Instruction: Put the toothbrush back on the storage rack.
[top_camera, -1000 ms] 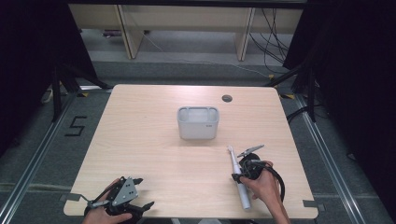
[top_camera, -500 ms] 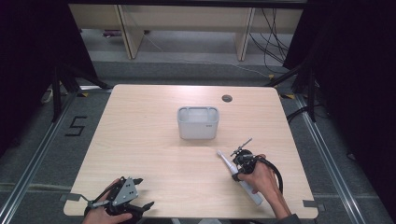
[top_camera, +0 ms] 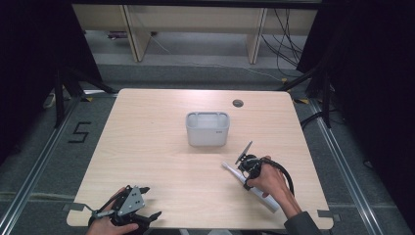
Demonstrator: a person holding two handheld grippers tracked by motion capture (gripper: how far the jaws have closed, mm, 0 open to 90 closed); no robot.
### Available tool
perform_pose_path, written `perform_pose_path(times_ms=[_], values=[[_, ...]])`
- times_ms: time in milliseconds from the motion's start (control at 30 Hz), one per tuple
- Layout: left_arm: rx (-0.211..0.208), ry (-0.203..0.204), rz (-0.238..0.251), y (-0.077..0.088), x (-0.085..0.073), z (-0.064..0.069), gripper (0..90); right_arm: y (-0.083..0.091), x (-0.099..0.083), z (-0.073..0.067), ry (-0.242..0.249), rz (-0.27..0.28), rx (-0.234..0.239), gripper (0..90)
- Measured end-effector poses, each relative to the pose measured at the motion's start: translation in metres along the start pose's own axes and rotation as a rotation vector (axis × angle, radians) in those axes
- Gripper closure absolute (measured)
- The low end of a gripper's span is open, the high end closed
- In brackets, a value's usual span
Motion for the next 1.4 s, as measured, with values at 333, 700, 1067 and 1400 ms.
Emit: perform_pose_path(times_ms=[333, 700, 1067, 1400], values=[[0.002, 0.002, -0.002, 0.000, 0.000, 0.000, 14.8, -0.001, 0.002, 0.000, 0.047, -0.019, -0.014, 66.6], [0.009, -0.002, -0.002, 0.001, 0.000, -0.002, 14.8, 0.001, -0.002, -0.001, 0.093, -0.012, -0.012, 66.9], [-0.002, 0.006, -0.002, 0.000, 0.000, 0.000, 14.8, 0.014, -0.010, 0.000, 0.069, 0.065, 0.018, 66.9], [0.017, -0.004, -0.004, 0.000, -0.001, -0.002, 14.8, 0.061, -0.012, 0.002, 0.023, 0.340, 0.117, 67.1]])
Point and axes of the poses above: each handheld gripper's, and its own axes: y roughly backward along the jaws, x roughly out of its top, z roughly to its right, the point moved 7 cm from there along -y, roughly forward along the jaws, and after that the axes turned 12 degrees about -y, right-handed, at the moved point
